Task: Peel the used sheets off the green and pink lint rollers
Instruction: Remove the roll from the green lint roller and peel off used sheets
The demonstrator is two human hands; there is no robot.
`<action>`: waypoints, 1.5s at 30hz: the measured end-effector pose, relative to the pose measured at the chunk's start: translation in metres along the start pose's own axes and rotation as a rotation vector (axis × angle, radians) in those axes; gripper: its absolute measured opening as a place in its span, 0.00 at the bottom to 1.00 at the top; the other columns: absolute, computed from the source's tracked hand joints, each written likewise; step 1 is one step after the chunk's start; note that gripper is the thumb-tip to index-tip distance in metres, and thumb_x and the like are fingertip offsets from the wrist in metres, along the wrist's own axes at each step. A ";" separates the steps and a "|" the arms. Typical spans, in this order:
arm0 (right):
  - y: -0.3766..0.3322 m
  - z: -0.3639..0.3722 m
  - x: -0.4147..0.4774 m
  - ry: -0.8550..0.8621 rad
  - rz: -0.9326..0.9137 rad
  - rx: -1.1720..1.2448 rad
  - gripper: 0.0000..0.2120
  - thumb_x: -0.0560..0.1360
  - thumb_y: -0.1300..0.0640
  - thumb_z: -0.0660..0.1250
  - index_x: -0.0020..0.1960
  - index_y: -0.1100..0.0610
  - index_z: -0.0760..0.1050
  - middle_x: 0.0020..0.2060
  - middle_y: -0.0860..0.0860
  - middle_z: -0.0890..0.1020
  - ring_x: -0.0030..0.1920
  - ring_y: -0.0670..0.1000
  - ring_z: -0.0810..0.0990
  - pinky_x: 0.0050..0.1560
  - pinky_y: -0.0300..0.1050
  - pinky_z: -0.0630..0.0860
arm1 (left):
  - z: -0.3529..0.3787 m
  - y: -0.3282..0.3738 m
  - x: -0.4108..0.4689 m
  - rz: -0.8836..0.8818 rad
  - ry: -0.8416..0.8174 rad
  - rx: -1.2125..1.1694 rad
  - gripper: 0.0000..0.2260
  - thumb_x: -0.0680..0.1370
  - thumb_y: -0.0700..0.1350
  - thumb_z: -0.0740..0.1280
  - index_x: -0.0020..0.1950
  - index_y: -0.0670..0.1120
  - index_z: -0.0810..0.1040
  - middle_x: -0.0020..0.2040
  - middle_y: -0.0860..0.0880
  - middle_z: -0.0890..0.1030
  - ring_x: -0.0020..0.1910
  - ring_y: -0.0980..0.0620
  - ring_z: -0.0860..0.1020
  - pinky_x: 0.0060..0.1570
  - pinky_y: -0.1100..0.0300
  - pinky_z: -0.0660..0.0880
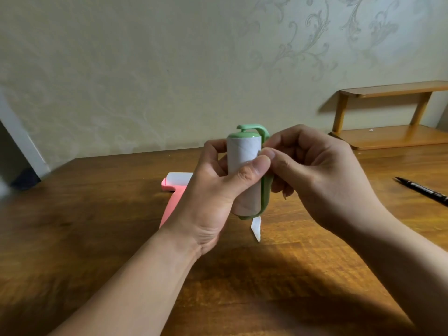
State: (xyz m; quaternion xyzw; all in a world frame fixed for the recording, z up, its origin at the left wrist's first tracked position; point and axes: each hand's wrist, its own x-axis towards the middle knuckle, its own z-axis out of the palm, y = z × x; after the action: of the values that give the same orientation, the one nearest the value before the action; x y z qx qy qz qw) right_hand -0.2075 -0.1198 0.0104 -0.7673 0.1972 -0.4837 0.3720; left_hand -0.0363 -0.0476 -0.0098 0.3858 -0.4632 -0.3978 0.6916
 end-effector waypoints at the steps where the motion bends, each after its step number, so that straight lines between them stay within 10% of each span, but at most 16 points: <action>1: -0.001 0.000 0.000 0.000 0.000 -0.002 0.04 0.81 0.52 0.72 0.53 0.51 0.83 0.39 0.49 0.88 0.35 0.46 0.85 0.34 0.38 0.80 | 0.000 0.000 0.000 0.000 0.000 0.002 0.29 0.74 0.49 0.81 0.72 0.47 0.75 0.59 0.44 0.90 0.56 0.43 0.90 0.55 0.49 0.86; 33: -0.006 0.003 -0.004 0.053 0.055 0.040 0.07 0.84 0.52 0.71 0.51 0.54 0.84 0.38 0.47 0.90 0.38 0.48 0.89 0.34 0.40 0.83 | 0.004 -0.003 -0.002 0.101 0.003 0.182 0.25 0.78 0.48 0.79 0.71 0.48 0.74 0.57 0.45 0.90 0.57 0.47 0.89 0.55 0.51 0.87; 41: -0.005 0.006 -0.006 0.120 0.004 -0.016 0.09 0.85 0.59 0.68 0.47 0.55 0.82 0.34 0.43 0.88 0.33 0.43 0.86 0.33 0.34 0.79 | 0.008 -0.006 -0.003 0.110 -0.017 0.155 0.25 0.79 0.45 0.79 0.71 0.45 0.72 0.57 0.41 0.89 0.54 0.43 0.89 0.58 0.38 0.87; 45: -0.006 0.006 -0.005 0.095 0.027 -0.003 0.07 0.85 0.57 0.68 0.49 0.55 0.83 0.37 0.46 0.89 0.35 0.44 0.87 0.34 0.36 0.80 | 0.007 -0.003 -0.004 0.096 -0.004 0.127 0.28 0.76 0.49 0.80 0.71 0.45 0.73 0.55 0.44 0.90 0.54 0.47 0.90 0.54 0.50 0.87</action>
State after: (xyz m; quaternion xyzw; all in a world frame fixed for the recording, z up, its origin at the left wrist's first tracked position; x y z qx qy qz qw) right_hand -0.2050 -0.1100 0.0107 -0.7413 0.2257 -0.5141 0.3678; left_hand -0.0441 -0.0467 -0.0122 0.4054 -0.5070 -0.3348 0.6830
